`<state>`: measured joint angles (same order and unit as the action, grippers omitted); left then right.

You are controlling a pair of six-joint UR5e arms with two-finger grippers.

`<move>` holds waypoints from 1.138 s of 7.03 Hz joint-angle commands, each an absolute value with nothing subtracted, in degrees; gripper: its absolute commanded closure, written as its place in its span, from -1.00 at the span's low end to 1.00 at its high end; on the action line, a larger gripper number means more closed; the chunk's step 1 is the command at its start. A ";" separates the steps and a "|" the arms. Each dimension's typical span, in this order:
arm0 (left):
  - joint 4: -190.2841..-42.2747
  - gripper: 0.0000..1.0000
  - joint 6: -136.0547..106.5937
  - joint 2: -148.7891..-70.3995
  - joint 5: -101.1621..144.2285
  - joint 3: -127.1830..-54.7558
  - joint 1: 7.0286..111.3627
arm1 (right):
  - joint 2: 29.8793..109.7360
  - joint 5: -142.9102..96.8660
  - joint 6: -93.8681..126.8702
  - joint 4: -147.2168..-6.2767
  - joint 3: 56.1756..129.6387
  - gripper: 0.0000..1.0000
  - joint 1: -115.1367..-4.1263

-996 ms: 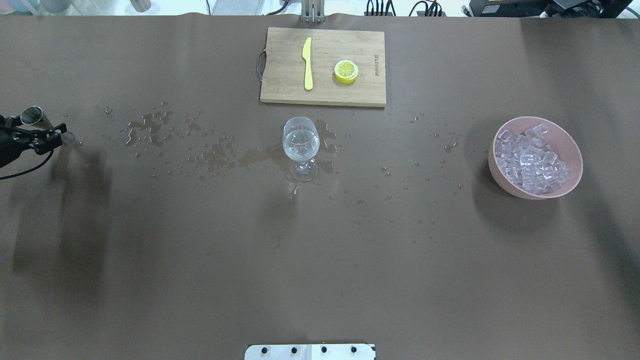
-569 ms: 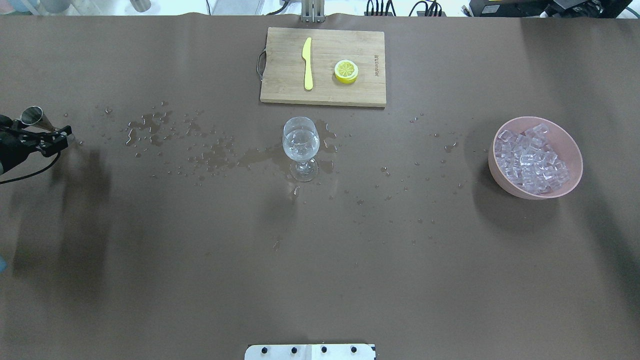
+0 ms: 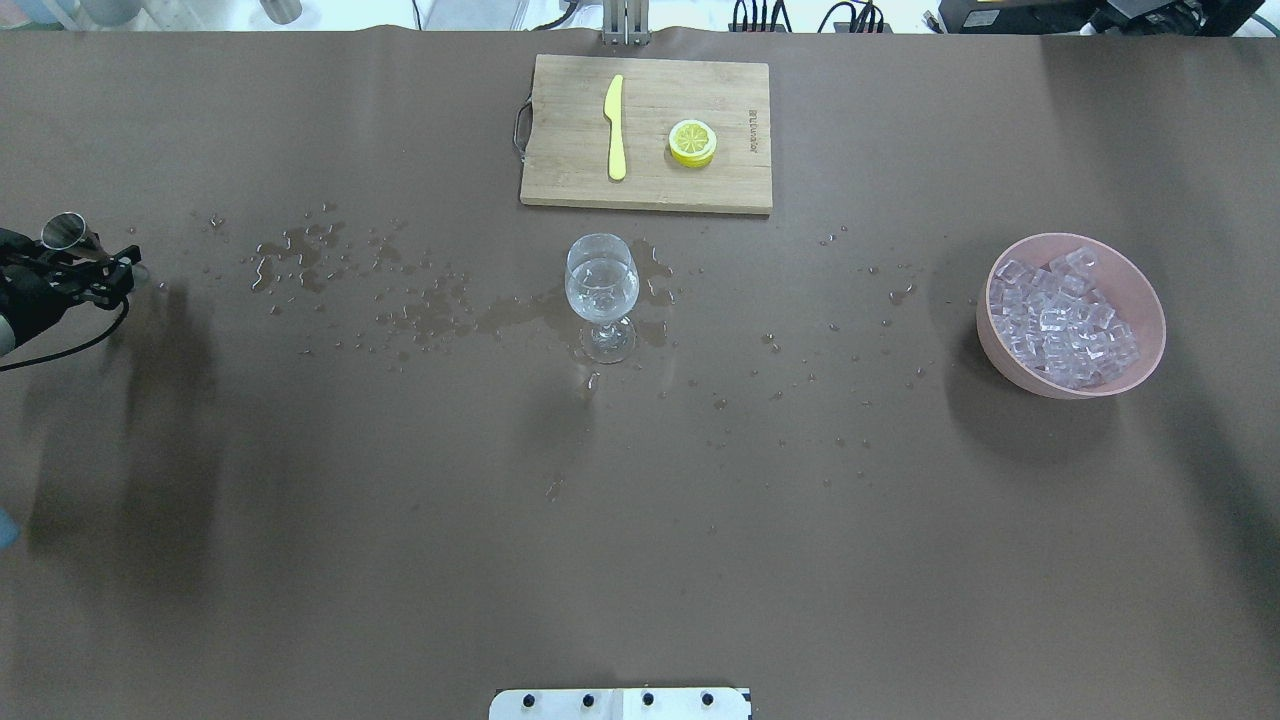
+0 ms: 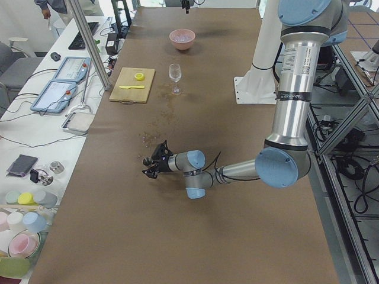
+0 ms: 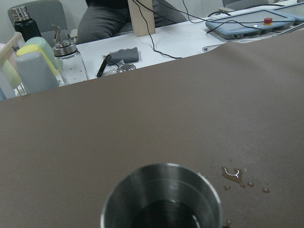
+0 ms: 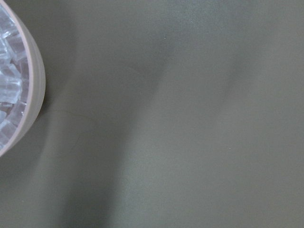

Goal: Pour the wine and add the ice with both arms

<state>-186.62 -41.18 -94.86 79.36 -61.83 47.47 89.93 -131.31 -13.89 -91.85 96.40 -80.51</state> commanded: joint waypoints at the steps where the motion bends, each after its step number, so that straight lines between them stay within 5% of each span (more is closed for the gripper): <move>1: -186.68 1.00 -40.44 -94.14 79.63 -62.92 47.46 | 89.91 -131.48 -13.89 -91.85 96.68 -1.00 -80.51; 6: -185.20 1.00 -41.21 -95.35 89.62 -76.07 47.37 | 89.82 -131.57 -13.89 -91.85 96.68 -1.00 -80.51; 8: -164.39 1.00 -41.22 -95.54 89.56 -93.42 47.46 | 89.82 -133.15 -13.89 -91.85 96.07 -1.00 -80.33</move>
